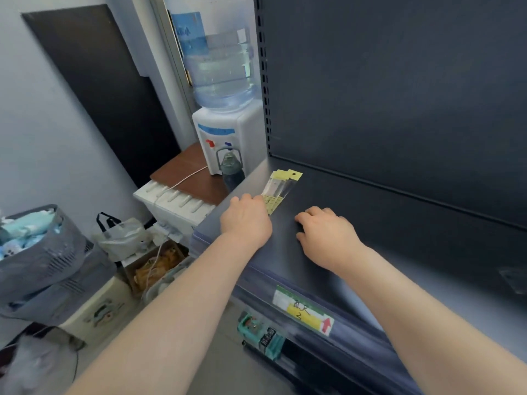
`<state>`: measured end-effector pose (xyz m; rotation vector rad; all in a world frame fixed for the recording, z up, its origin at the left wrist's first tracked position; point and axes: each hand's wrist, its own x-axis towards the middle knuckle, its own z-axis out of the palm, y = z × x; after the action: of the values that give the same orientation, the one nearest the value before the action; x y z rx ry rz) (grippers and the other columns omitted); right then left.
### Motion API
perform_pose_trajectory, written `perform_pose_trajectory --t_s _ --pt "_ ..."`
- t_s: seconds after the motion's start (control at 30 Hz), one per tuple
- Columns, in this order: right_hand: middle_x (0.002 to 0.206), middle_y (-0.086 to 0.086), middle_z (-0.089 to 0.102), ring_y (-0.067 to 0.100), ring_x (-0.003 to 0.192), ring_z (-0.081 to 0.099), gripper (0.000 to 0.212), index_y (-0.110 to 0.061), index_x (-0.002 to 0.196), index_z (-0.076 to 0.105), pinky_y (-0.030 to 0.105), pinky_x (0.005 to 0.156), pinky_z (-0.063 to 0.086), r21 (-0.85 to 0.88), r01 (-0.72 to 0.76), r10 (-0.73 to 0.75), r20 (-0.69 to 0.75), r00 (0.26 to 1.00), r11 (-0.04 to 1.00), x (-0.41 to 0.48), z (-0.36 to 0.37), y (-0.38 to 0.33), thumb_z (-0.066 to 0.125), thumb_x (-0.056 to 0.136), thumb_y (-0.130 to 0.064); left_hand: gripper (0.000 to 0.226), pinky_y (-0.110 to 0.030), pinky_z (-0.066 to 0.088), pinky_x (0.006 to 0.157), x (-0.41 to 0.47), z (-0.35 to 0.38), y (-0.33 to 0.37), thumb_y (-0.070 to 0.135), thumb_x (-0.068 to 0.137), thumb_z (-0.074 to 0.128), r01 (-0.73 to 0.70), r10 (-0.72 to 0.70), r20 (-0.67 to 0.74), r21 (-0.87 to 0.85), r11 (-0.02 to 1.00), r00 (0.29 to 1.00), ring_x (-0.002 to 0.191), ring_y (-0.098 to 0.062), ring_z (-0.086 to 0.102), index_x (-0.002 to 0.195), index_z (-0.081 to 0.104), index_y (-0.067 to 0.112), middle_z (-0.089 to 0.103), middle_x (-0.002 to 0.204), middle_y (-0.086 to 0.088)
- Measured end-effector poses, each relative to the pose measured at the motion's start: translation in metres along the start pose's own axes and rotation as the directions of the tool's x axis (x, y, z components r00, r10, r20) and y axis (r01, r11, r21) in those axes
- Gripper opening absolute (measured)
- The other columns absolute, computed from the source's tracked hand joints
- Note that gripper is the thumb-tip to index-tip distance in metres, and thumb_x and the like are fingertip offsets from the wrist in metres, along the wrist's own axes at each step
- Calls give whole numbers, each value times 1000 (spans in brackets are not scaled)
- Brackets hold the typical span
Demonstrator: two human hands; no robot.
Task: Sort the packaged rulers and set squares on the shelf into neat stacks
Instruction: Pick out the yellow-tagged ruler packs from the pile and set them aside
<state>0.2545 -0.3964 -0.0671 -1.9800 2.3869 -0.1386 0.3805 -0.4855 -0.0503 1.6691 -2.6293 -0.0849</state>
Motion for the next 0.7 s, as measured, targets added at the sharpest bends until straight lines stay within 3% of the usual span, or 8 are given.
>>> perform_pose_trajectory --t_s 0.13,0.23,0.3,0.4,0.6,0.7 --pt "127 -2 54 23 114 51 31 -26 126 53 35 81 42 -21 -94 93 -28 995 995 -8 -5 -1 42 97 -32 40 -41 44 82 1 -5 14 30 96 53 -166 166 -24 -11 986 986 119 -30 46 132 49 14 51 130 -10" --pt "122 -4 57 22 110 53 30 -27 124 55 32 75 38 -51 -241 238 -60 969 969 -39 -8 19 41 98 -30 33 -37 38 75 1 -4 44 26 97 51 -332 331 -16 -35 943 943 118 -30 48 129 54 16 55 126 -8" --pt "120 -4 58 22 109 53 28 -27 121 56 32 72 36 -67 -361 357 -68 932 930 -68 -11 38 41 98 -29 31 -38 41 78 0 0 69 27 98 49 -433 435 14 -65 899 900 117 -30 49 126 56 16 56 124 -7" --pt "120 -4 57 22 111 52 27 -27 120 57 32 73 35 -71 -524 518 -88 851 849 -120 -17 69 41 97 -30 30 -39 50 85 -13 5 118 28 95 51 -570 579 62 -119 813 813 114 -28 53 122 58 17 59 123 -4" --pt "124 -3 57 24 117 50 30 -27 122 57 36 86 44 13 -762 754 -157 638 647 -212 -33 112 46 94 -31 26 -32 49 77 -67 -1 216 31 90 56 -796 808 126 -139 589 575 102 -25 60 114 60 21 63 115 0" --pt "123 -3 58 23 118 50 29 -27 121 58 35 85 44 35 -821 812 -175 557 571 -246 -38 133 46 95 -33 24 -32 49 75 -88 -5 254 31 90 55 -841 854 106 -150 520 509 100 -23 60 112 61 22 64 113 2"
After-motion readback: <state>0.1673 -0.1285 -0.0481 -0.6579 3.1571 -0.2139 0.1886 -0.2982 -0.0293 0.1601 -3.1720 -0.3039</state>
